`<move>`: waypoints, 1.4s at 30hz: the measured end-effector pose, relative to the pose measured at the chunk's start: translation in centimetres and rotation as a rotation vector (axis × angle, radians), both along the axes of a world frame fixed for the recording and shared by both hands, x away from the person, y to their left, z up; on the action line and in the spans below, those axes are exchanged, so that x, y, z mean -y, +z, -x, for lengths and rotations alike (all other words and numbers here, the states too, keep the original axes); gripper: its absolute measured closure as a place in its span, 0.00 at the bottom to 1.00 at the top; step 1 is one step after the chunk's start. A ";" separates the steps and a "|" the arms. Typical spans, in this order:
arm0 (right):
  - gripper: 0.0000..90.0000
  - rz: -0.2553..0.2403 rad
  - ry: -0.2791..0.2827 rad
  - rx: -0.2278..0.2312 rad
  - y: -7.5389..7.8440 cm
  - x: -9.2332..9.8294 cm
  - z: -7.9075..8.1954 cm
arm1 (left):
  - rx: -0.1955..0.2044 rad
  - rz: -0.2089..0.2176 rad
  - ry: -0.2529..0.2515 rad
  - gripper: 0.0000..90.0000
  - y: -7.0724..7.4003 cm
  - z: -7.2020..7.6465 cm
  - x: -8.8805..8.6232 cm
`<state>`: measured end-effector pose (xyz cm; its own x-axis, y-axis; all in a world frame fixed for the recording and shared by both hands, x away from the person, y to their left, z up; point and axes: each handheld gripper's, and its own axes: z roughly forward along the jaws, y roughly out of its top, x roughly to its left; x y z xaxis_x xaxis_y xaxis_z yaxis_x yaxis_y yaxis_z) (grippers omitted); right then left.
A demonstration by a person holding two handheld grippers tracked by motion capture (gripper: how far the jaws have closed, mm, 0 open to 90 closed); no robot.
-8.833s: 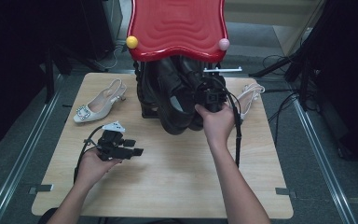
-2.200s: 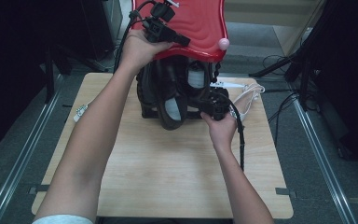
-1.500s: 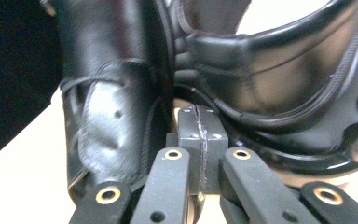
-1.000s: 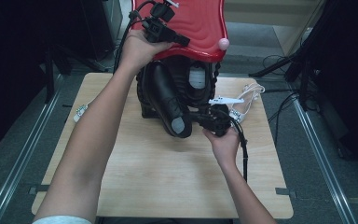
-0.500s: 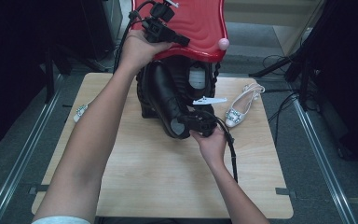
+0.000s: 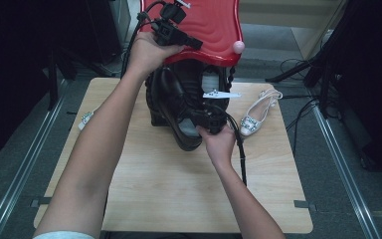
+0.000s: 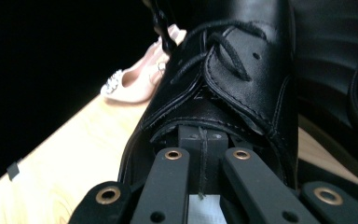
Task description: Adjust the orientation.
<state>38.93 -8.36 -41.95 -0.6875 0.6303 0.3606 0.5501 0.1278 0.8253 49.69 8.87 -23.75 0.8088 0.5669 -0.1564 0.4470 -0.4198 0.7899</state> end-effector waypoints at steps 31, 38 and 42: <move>1.00 -0.020 -0.164 0.003 1.6 -4.9 -3.6 | -0.003 0.005 -0.004 0.99 0.0 0.0 -0.2; 0.94 0.021 -0.151 0.002 1.4 -4.4 -3.5 | -0.005 0.006 -0.004 0.99 0.0 0.0 -0.2; 0.92 0.027 -0.141 0.000 1.4 -4.2 -3.3 | -0.006 0.012 -0.001 0.99 0.0 0.0 -0.1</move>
